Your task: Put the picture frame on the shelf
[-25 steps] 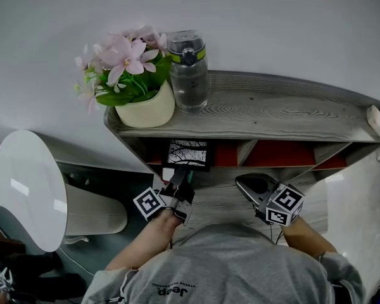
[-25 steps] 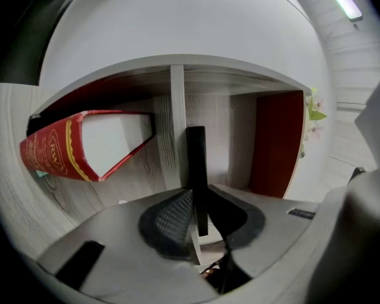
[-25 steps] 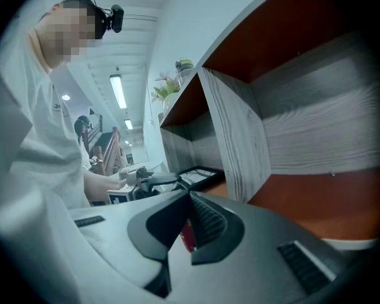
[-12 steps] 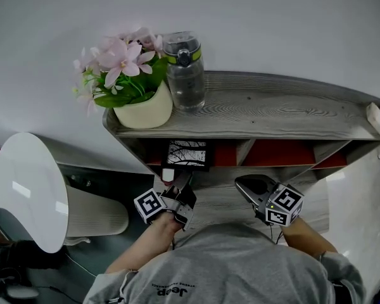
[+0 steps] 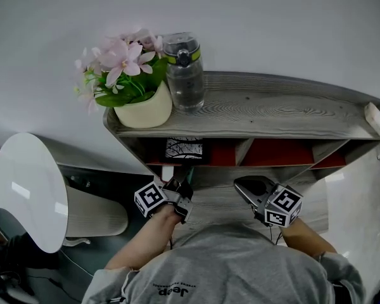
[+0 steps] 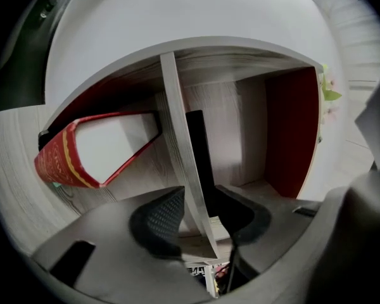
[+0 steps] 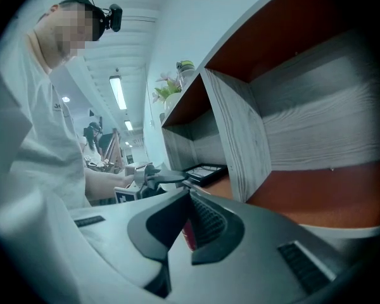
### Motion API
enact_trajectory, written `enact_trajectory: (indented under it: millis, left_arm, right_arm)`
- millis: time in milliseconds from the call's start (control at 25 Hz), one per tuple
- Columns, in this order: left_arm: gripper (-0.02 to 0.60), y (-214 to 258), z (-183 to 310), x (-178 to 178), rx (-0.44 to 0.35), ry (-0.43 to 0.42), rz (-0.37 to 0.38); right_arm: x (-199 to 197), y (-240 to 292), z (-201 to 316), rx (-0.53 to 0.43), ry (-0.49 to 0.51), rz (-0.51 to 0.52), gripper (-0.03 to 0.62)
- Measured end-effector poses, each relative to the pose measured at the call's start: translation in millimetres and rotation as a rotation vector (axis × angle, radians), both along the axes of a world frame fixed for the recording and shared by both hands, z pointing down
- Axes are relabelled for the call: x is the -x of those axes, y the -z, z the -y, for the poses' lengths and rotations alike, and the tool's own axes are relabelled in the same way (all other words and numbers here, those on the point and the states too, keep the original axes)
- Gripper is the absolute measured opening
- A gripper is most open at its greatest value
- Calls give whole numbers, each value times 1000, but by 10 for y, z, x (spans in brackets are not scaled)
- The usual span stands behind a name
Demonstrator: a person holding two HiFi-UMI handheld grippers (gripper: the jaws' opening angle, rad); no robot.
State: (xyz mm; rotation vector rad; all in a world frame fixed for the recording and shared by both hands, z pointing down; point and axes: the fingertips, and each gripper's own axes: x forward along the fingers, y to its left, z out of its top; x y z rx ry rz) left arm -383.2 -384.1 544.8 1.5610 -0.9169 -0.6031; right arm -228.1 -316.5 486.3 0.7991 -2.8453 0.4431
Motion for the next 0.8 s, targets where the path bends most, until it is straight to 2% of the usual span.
enact_trajectory:
  millis: [120, 280, 600, 760, 800]
  left_arm:
    - [168, 56, 138, -11, -59, -17, -5]
    - [167, 46, 186, 4, -21, -14, -9]
    - [166, 66, 264, 12, -54, -29, -20]
    - [165, 84, 226, 33, -22, -11, -37]
    - [186, 104, 192, 33, -20, -9, -43]
  right_arm:
    - [-31, 13, 5, -4, -10, -1, 2]
    - [-62, 24, 5, -7, -19, -2, 2]
    - [-84, 51, -8, -15, -17, 6, 2]
    - [-88, 91, -17, -25, -11, 12, 2]
    - [-94, 103, -22, -29, -9, 14, 2]
